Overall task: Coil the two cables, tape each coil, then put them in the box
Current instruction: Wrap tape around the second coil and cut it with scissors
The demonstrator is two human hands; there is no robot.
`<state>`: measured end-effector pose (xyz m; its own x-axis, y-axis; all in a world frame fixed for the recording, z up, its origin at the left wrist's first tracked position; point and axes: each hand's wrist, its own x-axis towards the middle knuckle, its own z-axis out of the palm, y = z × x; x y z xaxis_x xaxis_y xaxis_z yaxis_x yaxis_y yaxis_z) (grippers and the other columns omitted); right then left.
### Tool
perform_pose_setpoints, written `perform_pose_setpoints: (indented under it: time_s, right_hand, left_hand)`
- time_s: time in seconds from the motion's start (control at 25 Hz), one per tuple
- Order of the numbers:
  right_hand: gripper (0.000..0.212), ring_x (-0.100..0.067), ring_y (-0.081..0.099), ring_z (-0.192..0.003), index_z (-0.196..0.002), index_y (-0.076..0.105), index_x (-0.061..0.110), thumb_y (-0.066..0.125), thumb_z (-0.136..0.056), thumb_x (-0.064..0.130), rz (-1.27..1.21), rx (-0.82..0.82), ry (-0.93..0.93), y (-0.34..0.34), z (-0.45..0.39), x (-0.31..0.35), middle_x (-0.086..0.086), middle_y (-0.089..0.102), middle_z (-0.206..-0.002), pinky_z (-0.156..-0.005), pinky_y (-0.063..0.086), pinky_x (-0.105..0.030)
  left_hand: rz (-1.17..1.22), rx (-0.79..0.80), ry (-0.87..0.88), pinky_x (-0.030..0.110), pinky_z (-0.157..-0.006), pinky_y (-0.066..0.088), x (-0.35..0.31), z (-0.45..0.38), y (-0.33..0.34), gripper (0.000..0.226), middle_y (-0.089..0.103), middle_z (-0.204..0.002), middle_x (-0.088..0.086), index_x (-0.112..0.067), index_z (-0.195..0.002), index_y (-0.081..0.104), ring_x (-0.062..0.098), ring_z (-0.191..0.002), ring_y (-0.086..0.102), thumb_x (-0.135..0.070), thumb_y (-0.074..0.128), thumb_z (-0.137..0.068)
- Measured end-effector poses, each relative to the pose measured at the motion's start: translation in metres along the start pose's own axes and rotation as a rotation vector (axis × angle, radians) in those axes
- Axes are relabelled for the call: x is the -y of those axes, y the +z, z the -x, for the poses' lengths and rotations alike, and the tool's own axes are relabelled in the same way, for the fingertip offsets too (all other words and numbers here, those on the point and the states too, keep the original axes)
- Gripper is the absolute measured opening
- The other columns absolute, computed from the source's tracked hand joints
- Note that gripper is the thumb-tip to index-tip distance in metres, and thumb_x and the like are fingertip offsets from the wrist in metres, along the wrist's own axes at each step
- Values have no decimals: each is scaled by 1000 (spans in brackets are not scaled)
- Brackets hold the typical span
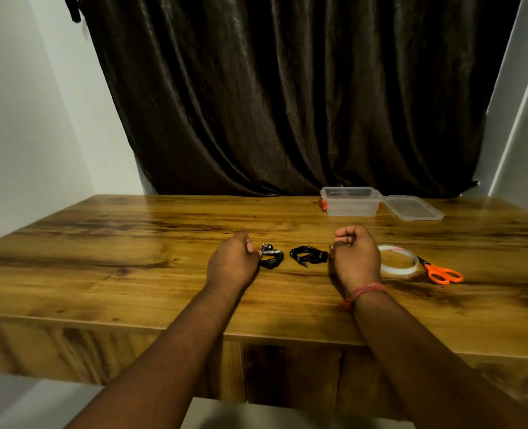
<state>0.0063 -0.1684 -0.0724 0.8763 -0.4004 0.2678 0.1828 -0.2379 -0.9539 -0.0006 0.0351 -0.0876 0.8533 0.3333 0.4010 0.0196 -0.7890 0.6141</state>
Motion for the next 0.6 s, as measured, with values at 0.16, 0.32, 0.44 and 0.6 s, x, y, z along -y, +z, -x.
perform_pose_setpoints:
  time_s: [0.16, 0.32, 0.44, 0.6]
  right_hand:
    - [16, -21, 63, -94, -94, 63, 15, 54, -92, 2, -13, 1, -9, 1, 0, -1, -6, 67, -96, -84, 51, -32]
    - [17, -19, 61, -95, -95, 63, 16, 54, -92, 2, -12, -14, 2, 0, 1, -1, -3, 65, -97, -86, 51, -32]
    - [18, -19, 59, -96, -98, 64, 15, 52, -93, 2, -10, -11, 7, -1, 1, -1, -2, 64, -99, -88, 51, -35]
    - [17, -21, 60, -98, -96, 63, 16, 55, -91, 2, 74, 5, -63, 5, -2, -6, -3, 64, -103, -89, 52, -36]
  left_hand:
    - [3, -32, 7, 38, -65, 56, 1, -1, 3, 18, 63, -74, -8, -25, -76, 54, 16, -69, 61, -28, 64, -90]
    - [-38, -51, 41, 35, -64, 53, 3, -5, 4, 17, 64, -81, -2, -24, -81, 58, 17, -71, 59, -32, 58, -95]
    - [-26, -63, 53, 35, -63, 52, 6, -6, 5, 20, 63, -84, 0, -23, -84, 59, 18, -72, 59, -34, 52, -98]
    - [-78, -107, 106, 37, -68, 52, 5, -4, 4, 24, 61, -92, 3, -18, -93, 62, 21, -78, 58, -33, 44, -100]
